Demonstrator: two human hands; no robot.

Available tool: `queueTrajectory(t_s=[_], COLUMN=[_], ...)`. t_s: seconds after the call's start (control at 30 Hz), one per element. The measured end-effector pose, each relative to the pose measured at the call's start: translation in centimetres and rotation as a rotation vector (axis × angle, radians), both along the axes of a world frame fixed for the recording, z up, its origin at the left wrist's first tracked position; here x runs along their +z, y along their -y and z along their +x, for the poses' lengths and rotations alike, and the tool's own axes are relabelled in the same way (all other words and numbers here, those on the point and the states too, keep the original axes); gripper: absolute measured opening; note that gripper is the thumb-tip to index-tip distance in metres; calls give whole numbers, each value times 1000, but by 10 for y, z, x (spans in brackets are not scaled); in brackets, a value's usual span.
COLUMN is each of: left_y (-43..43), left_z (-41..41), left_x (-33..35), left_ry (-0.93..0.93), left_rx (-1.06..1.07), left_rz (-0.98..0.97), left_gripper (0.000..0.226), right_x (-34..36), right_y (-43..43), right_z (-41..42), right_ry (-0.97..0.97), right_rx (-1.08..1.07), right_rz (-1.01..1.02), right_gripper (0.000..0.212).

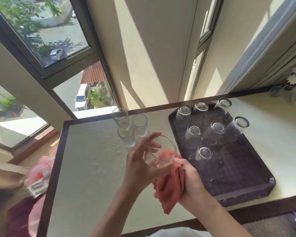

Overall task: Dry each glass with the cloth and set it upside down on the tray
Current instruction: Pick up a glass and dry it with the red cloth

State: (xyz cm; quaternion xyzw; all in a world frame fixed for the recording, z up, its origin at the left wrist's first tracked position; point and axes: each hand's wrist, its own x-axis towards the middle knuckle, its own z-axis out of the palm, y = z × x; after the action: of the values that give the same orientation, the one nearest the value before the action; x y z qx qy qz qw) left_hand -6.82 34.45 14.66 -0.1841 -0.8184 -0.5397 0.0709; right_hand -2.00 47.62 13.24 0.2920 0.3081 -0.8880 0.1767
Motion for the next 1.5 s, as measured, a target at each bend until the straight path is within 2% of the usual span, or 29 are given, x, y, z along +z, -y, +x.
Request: queueTrajectory(t_s=[0.1,0.17,0.23,0.3,0.37,0.43,0.53,0.6,0.7,0.77,0.83,0.9,0.97,1.03,1.1,1.2,1.3,1.4,1.5], left_y=[16,20,15,7,5,10,23,30,36,43,52,58,57,47,29,-5,-40,-67,-80], left_z=[0,6,17,26,31,32,27,27,30,32,33,35,39,41,41,41,42,48,50], left_x=[-4,-5,-1,4,8,5,-4,-9,-19,-25,-32,-36,-33,-28,-21,-14,-15,-21,-38], left_ry=[16,68,54,-36,-91,-65,-7,-3,92,242,405,503,552,593,597,589,579,606,672], left_rx=[21,-45,-86,-53,-21,-20,18,27,3,52,179,245,193,119,53,-36,-147,-234,-274], left_rz=[-248,-421,-516,-583,-629,-597,-498,-508,-474,-316,-106,24,80,154,226,358,412,321,119], left_gripper=[76,85,86,76,78,80,72,67,79,79,74,76,76,72,69,72,64,59,62], right_x=[12,24,32,34,36,31,20,16,4,-9,-24,-38,-41,-29,-16,-8,-16,-27,-30], right_y=[-11,-7,6,14,12,11,29,40,37,33,31,30,28,22,10,-22,-58,-90,-115], right_z=[9,15,18,11,0,-3,13,20,6,-10,-22,-28,-27,-19,-6,15,37,58,77], right_ry=[-104,-168,-252,-318,-258,-232,-422,-501,-362,-212,-141,-143,-123,-208,-264,-186,-150,-110,-9], right_rx=[-98,-83,10,84,112,170,292,271,243,267,339,561,703,619,450,344,199,43,-91], right_rz=[113,238,506,738,716,693,978,1068,866,756,896,1132,1228,1125,773,330,66,-45,7], right_gripper=[47,44,39,28,23,25,36,46,37,34,44,57,51,41,29,38,49,52,46])
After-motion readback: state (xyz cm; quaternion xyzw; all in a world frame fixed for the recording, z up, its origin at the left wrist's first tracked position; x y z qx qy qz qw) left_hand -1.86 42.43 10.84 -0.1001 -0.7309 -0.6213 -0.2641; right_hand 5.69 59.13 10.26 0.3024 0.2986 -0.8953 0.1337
